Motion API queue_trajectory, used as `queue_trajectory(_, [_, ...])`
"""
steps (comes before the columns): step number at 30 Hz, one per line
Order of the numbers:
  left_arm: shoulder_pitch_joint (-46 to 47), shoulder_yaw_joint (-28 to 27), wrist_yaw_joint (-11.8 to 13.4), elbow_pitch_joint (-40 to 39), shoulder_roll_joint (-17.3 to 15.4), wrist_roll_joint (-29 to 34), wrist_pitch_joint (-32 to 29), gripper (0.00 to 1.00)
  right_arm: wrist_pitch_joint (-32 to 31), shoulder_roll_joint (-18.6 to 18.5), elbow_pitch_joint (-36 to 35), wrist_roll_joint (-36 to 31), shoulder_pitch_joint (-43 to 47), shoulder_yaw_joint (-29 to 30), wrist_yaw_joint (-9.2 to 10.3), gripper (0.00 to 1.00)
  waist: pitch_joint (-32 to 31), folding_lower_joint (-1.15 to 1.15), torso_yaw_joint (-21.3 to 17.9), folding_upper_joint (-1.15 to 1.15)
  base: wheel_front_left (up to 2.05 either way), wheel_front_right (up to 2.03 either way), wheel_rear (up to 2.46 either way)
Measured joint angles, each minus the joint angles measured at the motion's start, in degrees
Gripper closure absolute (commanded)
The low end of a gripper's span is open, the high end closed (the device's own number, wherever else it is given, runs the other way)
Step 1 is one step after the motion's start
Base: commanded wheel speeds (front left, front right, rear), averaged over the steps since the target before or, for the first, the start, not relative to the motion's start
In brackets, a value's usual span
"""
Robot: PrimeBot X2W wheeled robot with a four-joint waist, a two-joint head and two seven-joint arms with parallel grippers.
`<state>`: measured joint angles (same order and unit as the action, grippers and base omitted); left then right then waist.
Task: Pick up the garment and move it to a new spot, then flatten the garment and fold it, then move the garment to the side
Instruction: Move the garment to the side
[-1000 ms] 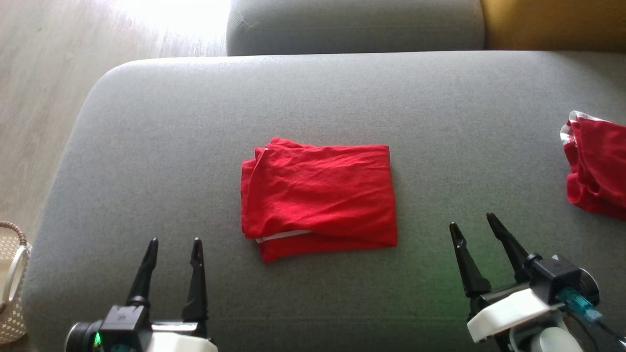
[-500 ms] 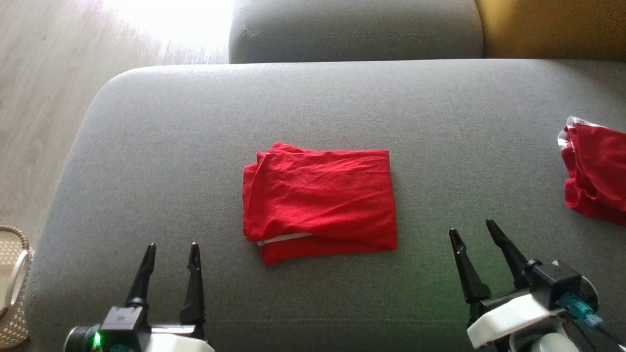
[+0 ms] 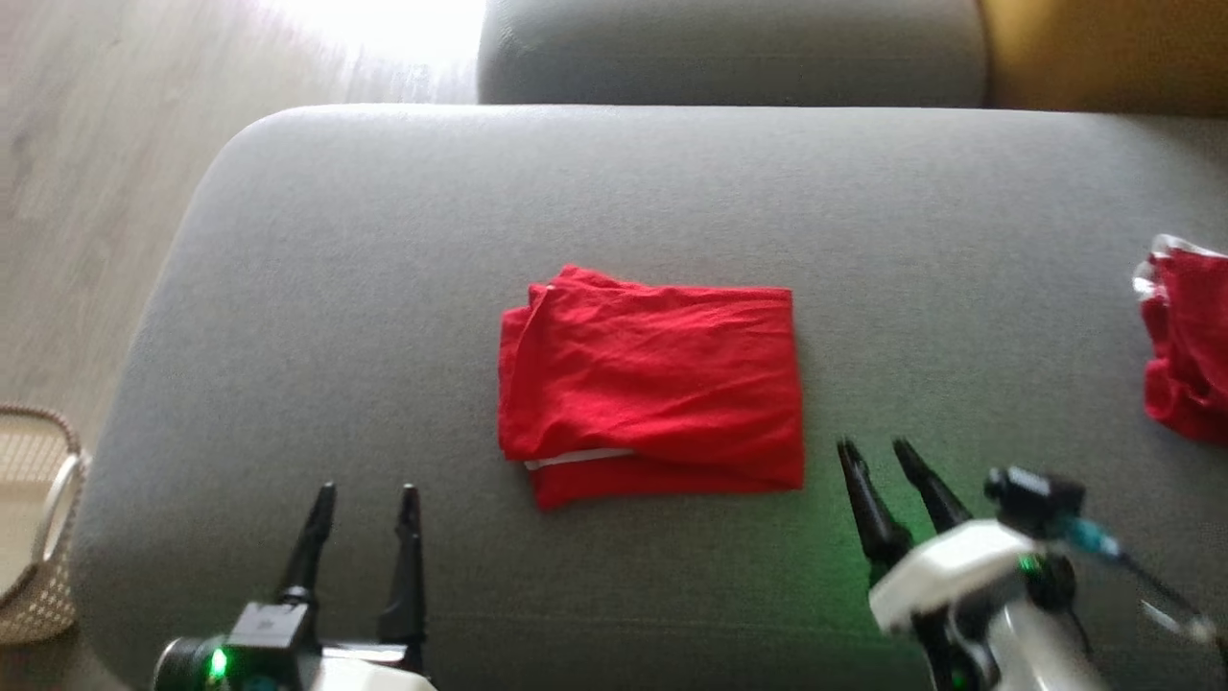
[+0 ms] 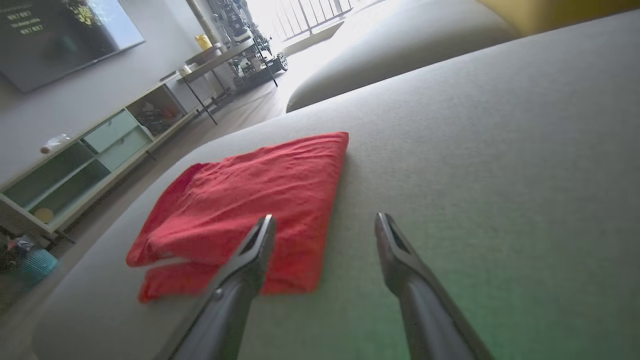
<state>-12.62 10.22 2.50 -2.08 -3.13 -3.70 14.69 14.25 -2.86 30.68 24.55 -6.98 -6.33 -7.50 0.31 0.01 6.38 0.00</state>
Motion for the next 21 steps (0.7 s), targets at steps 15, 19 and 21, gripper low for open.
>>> queue_trajectory(15, [2.35,4.57,0.08,0.54,-0.02,-0.19,0.0,0.0,-10.05,-1.3,22.51,22.16,-18.48,-2.58,0.0,0.0,2.87,0.0,6.09,0.0,0.0,0.0,0.0])
queue_trajectory(19, [2.53,6.24,0.03,0.86,-0.02,-0.19,0.0,0.0,-11.09,-1.33,25.12,25.72,-20.63,-2.7,0.0,0.0,3.67,0.0,6.94,0.0,0.0,0.0,0.0])
queue_trajectory(21, [2.79,7.02,0.04,0.97,-0.04,-0.19,0.0,0.0,-11.31,-1.62,25.81,27.13,-21.15,-3.02,0.0,0.01,4.11,0.0,7.28,0.0,0.0,0.0,0.0])
